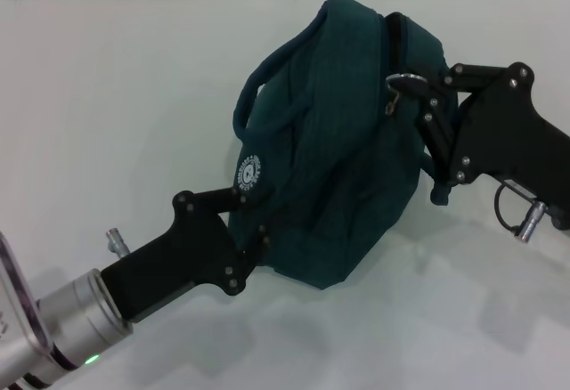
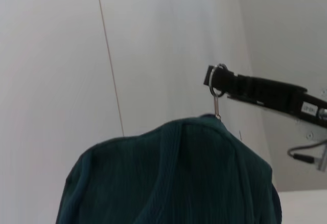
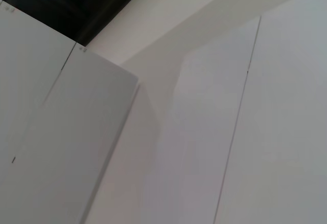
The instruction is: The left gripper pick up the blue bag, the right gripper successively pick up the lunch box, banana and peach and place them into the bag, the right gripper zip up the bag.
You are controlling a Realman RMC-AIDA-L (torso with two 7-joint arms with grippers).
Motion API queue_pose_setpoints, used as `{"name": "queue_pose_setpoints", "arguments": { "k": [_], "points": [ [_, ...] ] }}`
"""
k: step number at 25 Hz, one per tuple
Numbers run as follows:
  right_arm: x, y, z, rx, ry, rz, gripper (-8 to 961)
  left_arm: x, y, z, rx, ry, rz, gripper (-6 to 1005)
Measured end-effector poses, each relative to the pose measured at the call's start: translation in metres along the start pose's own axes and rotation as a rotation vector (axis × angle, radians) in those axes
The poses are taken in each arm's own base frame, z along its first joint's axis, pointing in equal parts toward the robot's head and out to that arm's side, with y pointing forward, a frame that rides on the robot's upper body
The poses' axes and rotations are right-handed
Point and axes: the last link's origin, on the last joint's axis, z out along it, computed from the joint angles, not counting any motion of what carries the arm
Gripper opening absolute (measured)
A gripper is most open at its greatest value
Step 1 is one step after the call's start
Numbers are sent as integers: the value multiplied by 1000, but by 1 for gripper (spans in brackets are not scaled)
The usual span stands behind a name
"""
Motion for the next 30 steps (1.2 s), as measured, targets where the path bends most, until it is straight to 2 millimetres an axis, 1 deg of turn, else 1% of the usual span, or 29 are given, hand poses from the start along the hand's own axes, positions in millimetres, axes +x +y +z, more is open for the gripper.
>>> {"name": "queue_pose_setpoints", "arguments": {
  "k": [7, 11, 18, 24, 29, 30],
  "points": [
    [0, 4, 1, -18, -4, 7, 14, 13, 2, 1, -19, 90, -11, 224],
    [0, 5, 2, -23, -5, 9, 14, 20, 3, 4, -17, 143, -29, 373],
    [0, 6, 5, -22, -9, 19, 14, 24, -4, 20, 2, 172, -62, 638],
    [0, 6, 5, -22, -8, 19, 14, 27, -8, 25, 31, 188, -61, 640],
    [1, 6, 4, -21, -4, 20, 14, 27, -9, 26, 21, 188, -34, 604],
    [1, 6, 4, -20, -2, 20, 14, 27, -9, 27, 20, 186, -27, 577]
  ]
}}
